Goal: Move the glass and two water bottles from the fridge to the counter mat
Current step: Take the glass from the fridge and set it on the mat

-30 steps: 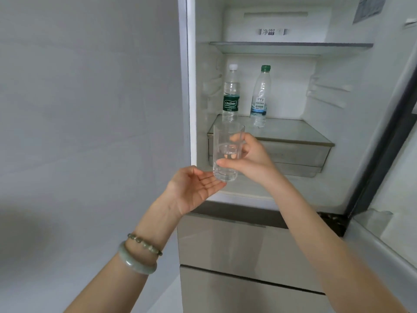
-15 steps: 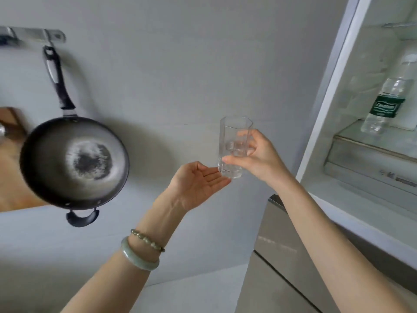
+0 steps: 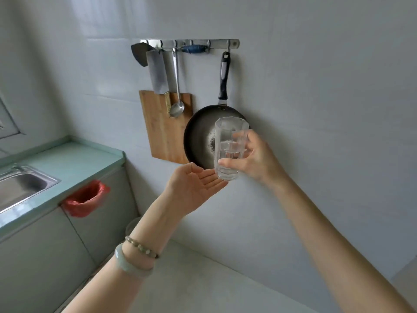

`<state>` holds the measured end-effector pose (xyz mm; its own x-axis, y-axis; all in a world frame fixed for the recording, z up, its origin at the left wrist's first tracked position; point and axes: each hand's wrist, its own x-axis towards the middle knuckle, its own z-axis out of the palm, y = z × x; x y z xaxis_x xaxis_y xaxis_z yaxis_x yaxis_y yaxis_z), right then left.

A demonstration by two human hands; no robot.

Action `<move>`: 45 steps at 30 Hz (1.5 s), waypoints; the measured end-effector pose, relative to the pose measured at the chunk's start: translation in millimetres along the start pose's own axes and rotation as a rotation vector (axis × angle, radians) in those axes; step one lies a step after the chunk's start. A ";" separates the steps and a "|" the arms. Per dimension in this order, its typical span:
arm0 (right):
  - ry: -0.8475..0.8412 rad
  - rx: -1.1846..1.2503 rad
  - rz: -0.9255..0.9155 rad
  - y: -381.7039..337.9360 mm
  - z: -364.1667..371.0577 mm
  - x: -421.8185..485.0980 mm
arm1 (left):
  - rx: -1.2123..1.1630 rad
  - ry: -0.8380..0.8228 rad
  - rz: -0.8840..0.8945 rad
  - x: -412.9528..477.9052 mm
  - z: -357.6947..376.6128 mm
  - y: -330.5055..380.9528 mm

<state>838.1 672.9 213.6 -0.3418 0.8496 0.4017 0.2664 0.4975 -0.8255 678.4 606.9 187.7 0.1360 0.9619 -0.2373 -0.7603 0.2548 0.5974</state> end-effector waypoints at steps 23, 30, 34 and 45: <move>-0.748 0.314 -0.385 -188.8 387.3 -37.8 | -0.219 0.483 0.653 -318.5 -219.5 131.5; -0.953 0.416 -0.433 -254.0 487.9 -96.9 | -0.293 0.623 0.826 -429.3 -271.8 134.1; -1.046 0.477 -0.427 -279.7 532.6 -131.0 | -0.342 0.714 0.892 -477.7 -294.6 129.1; -1.271 0.534 -0.459 -323.9 623.7 -179.6 | -0.445 0.849 1.014 -553.8 -349.4 129.5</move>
<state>251.1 250.0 161.6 -0.9307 -0.2298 0.2848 -0.3477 0.3129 -0.8839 282.7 72.5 128.8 -0.8893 0.3111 -0.3351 -0.4513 -0.7152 0.5337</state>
